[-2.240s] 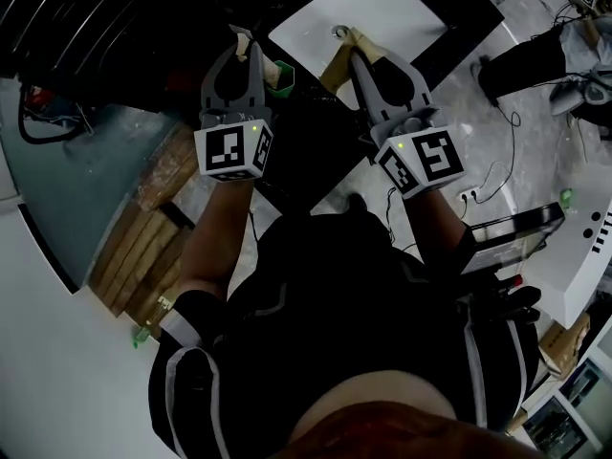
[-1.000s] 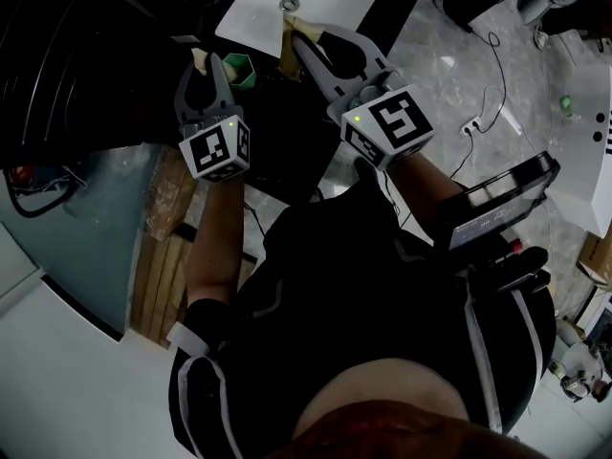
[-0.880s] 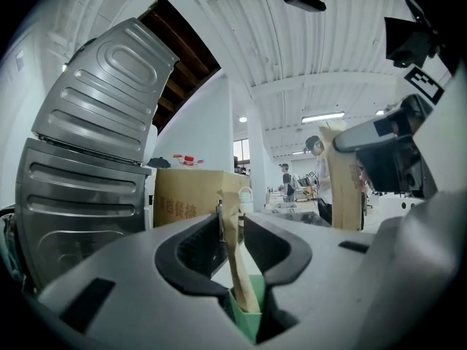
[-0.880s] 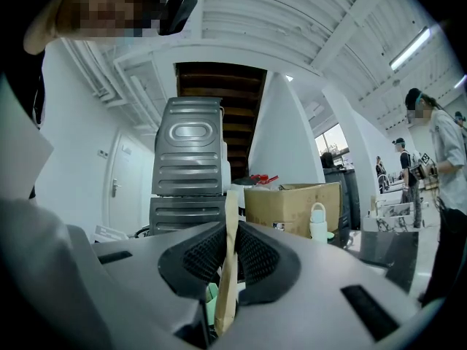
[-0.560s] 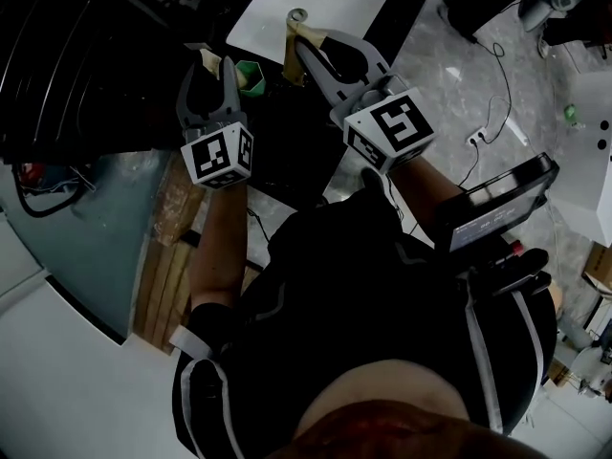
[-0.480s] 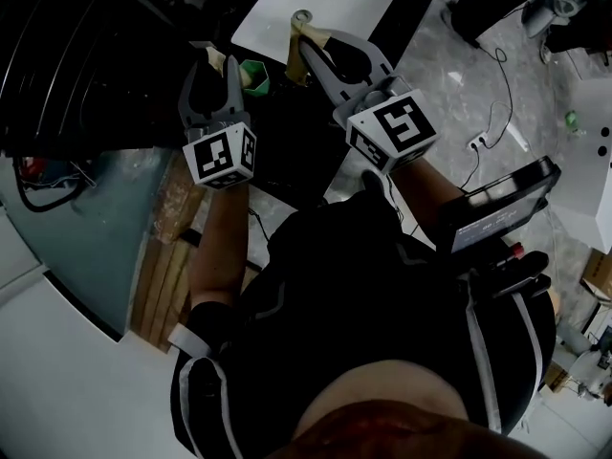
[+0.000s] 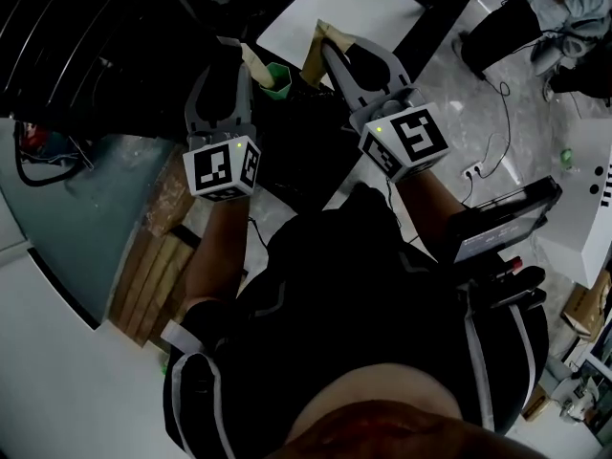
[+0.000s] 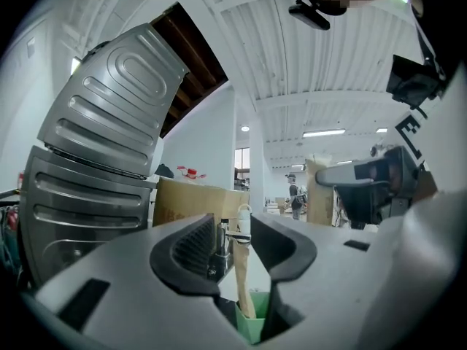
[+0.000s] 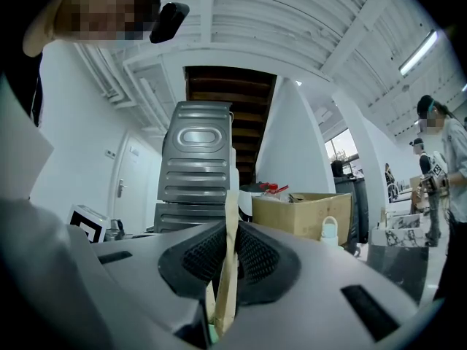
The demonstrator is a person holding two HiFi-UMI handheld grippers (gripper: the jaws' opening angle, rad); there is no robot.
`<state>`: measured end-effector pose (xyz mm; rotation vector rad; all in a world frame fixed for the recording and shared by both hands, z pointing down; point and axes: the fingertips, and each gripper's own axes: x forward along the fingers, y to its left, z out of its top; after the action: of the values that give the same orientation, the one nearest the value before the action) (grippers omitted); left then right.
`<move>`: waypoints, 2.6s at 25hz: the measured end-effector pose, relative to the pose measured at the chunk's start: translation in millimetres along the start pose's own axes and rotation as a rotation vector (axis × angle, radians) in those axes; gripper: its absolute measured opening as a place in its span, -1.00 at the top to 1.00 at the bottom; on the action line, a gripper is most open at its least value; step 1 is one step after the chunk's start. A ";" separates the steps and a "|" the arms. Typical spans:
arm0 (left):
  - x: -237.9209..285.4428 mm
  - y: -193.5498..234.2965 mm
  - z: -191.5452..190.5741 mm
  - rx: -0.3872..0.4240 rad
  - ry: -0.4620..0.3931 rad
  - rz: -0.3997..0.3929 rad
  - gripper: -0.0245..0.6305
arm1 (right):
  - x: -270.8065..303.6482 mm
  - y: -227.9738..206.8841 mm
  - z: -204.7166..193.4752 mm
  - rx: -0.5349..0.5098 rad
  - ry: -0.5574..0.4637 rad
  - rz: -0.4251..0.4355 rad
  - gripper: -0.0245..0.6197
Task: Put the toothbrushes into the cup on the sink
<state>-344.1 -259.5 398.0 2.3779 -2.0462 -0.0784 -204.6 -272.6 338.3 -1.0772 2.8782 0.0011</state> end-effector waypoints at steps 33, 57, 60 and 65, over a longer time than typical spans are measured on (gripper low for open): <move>-78.3 -12.0 15.6 -0.097 0.062 0.366 0.91 | 74.0 16.6 -8.9 0.046 0.011 0.381 0.76; -78.3 -22.1 -25.1 -0.128 0.144 0.385 0.91 | 86.1 23.1 -111.2 0.000 0.134 0.416 0.76; -74.2 -25.5 -27.7 -0.126 0.151 0.386 0.91 | 89.3 19.6 -114.8 -0.017 0.133 0.423 0.76; -73.1 -31.6 -27.9 -0.134 0.146 0.392 0.91 | 89.3 18.8 -118.7 -0.020 0.146 0.427 0.76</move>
<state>-322.7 -183.4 427.4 1.8124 -2.3053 -0.0364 -291.6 -319.8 450.5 -0.4626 3.1837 -0.0269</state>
